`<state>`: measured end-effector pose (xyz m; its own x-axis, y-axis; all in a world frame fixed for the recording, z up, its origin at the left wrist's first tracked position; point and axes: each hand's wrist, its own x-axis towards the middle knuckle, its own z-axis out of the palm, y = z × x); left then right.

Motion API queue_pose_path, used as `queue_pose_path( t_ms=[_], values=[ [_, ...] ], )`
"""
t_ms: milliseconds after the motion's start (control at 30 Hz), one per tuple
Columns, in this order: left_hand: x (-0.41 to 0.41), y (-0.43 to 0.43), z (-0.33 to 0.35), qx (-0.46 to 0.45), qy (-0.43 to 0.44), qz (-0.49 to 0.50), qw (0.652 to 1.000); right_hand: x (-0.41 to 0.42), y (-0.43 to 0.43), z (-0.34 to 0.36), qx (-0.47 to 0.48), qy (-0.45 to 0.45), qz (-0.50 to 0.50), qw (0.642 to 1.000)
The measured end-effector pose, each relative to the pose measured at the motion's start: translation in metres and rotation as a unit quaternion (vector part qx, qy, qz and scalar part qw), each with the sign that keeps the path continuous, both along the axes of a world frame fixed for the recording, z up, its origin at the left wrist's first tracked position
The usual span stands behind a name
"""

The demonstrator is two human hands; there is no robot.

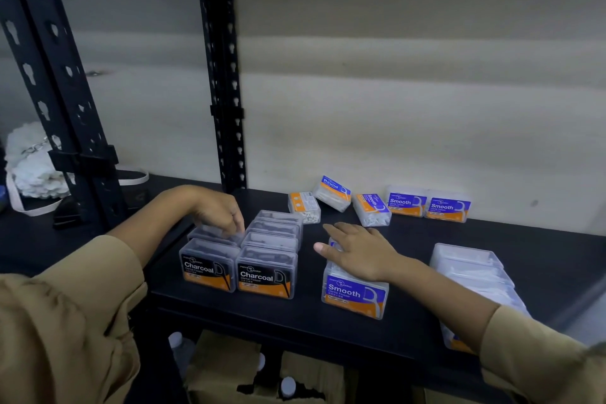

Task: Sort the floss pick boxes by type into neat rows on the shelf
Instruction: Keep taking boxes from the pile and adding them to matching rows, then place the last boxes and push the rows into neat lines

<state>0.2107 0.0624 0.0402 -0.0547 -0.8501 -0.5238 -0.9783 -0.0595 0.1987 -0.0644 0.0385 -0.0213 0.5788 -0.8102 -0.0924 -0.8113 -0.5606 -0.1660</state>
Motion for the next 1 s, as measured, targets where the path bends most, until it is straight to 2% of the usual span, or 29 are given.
queue_pose_path(
  t_ms=[133,233,333,400,533,733,1000],
  values=[
    [0.000,-0.005,0.001,0.005,0.008,0.039,0.999,0.000,0.000,0.001,0.001,0.002,0.000,1.000],
    [-0.008,-0.016,0.004,-0.108,0.016,0.030,0.994,-0.002,-0.002,0.004,0.011,-0.007,0.005,1.000],
    [-0.028,-0.030,0.008,-0.214,0.064,0.035,0.974,-0.008,-0.011,0.012,0.000,-0.056,-0.006,0.998],
    [-0.044,-0.043,0.009,-0.254,0.085,0.041,0.963,-0.012,-0.021,0.018,-0.011,-0.080,-0.023,0.996],
    [-0.071,-0.078,-0.002,-0.302,0.065,0.050,0.950,-0.024,-0.050,0.025,-0.029,-0.097,-0.096,0.990],
    [-0.099,-0.133,-0.023,-0.305,0.059,0.093,0.946,-0.032,-0.096,0.019,-0.031,-0.059,-0.210,0.975],
    [-0.122,-0.172,-0.042,-0.260,0.045,0.168,0.950,-0.032,-0.121,0.000,0.014,-0.036,-0.253,0.967]
  ],
)
